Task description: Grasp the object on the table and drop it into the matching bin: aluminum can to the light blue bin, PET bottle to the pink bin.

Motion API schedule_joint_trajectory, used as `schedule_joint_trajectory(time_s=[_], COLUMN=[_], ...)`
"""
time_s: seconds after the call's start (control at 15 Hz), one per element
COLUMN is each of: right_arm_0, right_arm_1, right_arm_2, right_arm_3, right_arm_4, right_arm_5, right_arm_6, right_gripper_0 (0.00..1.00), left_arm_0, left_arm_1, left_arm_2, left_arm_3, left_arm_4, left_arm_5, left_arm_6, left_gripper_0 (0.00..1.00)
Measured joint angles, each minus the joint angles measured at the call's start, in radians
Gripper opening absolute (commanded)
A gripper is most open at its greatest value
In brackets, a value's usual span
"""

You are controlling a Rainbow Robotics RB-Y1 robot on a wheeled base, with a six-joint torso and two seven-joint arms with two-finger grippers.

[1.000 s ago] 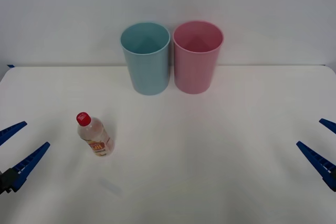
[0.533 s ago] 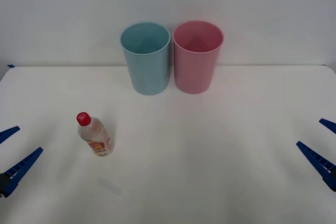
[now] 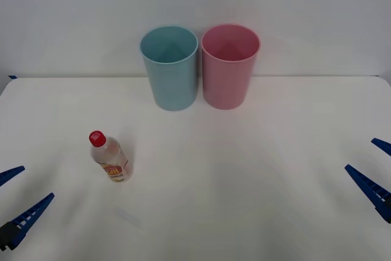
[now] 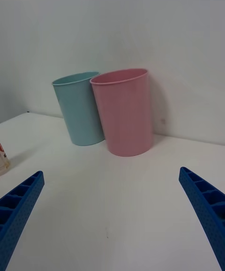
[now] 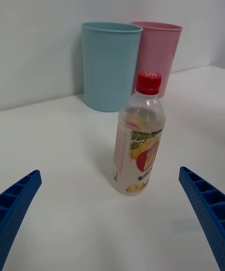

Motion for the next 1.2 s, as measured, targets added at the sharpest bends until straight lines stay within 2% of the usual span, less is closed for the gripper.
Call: schedule_joint_trajectory(time_s=[0.4,0.6,1.0,1.2], right_arm_0=[0.0,0.0,0.0,0.0], right_arm_1=[0.0,0.0,0.0,0.0], right_arm_2=[0.0,0.0,0.0,0.0], right_arm_3=[0.0,0.0,0.0,0.0], right_arm_4=[0.0,0.0,0.0,0.0], right_arm_5=[0.0,0.0,0.0,0.0], right_arm_6=[0.0,0.0,0.0,0.0], right_gripper_0=[1.0,1.0,1.0,1.0], left_arm_0=[0.038,0.034,0.018,-0.016], left_arm_1=[0.0,0.0,-0.003,-0.018], left_arm_2=[-0.075,-0.145,-0.263,-0.3], left_arm_3=[0.027,0.057,0.063,0.085], left_arm_4=[0.005,0.04,0.104,0.129], left_arm_5=[0.046,0.124,0.241,0.259], left_arm_6=[-0.088,-0.178,-0.194,-0.195], left_gripper_0=[1.0,1.0,1.0,1.0])
